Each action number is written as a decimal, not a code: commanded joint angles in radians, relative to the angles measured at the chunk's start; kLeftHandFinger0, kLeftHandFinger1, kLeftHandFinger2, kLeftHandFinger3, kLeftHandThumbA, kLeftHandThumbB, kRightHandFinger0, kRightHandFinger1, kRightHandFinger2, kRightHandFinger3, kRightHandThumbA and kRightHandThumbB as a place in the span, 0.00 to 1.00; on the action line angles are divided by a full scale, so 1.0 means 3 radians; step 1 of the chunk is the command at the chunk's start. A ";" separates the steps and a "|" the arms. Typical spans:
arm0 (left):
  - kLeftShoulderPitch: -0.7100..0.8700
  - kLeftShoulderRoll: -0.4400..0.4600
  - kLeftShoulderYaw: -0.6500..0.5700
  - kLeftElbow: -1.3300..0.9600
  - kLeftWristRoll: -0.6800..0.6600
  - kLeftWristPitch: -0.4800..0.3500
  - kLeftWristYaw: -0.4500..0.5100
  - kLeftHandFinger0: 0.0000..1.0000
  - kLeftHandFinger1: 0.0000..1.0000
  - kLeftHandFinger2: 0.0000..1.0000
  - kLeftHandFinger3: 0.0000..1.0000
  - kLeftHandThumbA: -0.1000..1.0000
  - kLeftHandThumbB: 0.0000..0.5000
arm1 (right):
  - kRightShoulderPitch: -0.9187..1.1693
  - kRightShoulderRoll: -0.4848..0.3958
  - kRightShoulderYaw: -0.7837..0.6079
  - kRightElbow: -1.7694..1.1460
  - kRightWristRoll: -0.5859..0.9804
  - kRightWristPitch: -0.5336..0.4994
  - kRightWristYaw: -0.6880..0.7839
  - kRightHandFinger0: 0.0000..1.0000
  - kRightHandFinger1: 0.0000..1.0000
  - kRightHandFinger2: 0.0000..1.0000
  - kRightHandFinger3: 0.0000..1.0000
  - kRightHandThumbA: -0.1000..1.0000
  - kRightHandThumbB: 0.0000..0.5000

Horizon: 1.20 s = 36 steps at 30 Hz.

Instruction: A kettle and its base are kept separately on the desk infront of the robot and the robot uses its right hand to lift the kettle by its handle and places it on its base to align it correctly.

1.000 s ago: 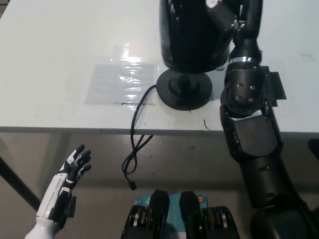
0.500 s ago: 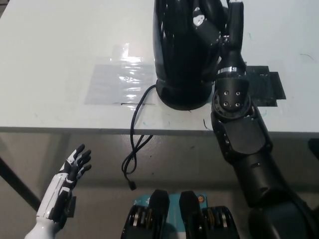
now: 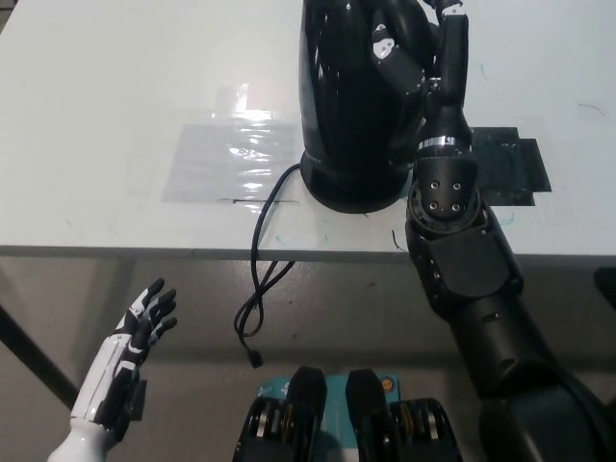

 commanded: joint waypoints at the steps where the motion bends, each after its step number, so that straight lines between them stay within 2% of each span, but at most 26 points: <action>1: -0.0053 0.0047 0.0026 -0.0090 -0.0047 -0.0066 -0.0057 1.00 1.00 1.00 1.00 0.93 0.07 | -0.0199 0.0070 -0.0011 -0.0113 0.0068 -0.0333 -0.0066 0.00 0.22 0.61 0.69 0.00 0.30; 5: -0.0044 0.0062 0.0024 -0.0079 -0.0017 -0.0077 -0.0056 1.00 1.00 1.00 1.00 0.94 0.09 | -0.0094 0.0097 0.0009 -0.0183 0.0027 -0.0297 -0.0089 0.00 0.21 0.60 0.70 0.00 0.29; 6: -0.0046 0.0063 0.0024 -0.0076 -0.0011 -0.0080 -0.0055 1.00 1.00 1.00 1.00 0.94 0.09 | -0.0084 0.0100 0.0010 -0.0188 0.0023 -0.0293 -0.0091 0.00 0.15 0.53 0.63 0.00 0.33; 7: -0.0037 0.0056 0.0021 -0.0096 0.0010 -0.0058 -0.0040 1.00 1.00 1.00 1.00 0.95 0.10 | -0.0020 0.0129 0.0005 -0.0181 0.0060 -0.0341 -0.0071 0.00 0.17 0.55 0.65 0.00 0.29; 14: -0.0064 0.0061 0.0019 -0.0092 -0.0002 -0.0064 -0.0050 1.00 1.00 1.00 1.00 0.96 0.11 | 0.0129 0.0199 0.0003 -0.0066 0.0123 -0.0560 -0.0048 0.00 0.13 0.51 0.65 0.00 0.27; 26: -0.0085 0.0077 0.0030 -0.0090 -0.0009 -0.0063 -0.0053 1.00 1.00 1.00 1.00 0.96 0.11 | 0.0348 0.0210 0.0053 -0.0063 0.0042 -0.0571 -0.0062 0.00 0.18 0.60 0.71 0.00 0.28; 32: -0.0094 0.0075 0.0032 -0.0105 -0.0012 -0.0029 -0.0042 1.00 1.00 1.00 1.00 0.96 0.12 | 0.0425 0.0187 0.0064 -0.0079 0.0018 -0.0569 -0.0088 0.00 0.20 0.58 0.69 0.00 0.28; 36: -0.0093 0.0069 0.0037 -0.0119 -0.0032 -0.0029 -0.0042 1.00 1.00 1.00 1.00 0.95 0.08 | 0.0434 0.0101 0.0213 0.0078 -0.0140 -0.0573 -0.0206 0.00 0.22 0.60 0.69 0.00 0.27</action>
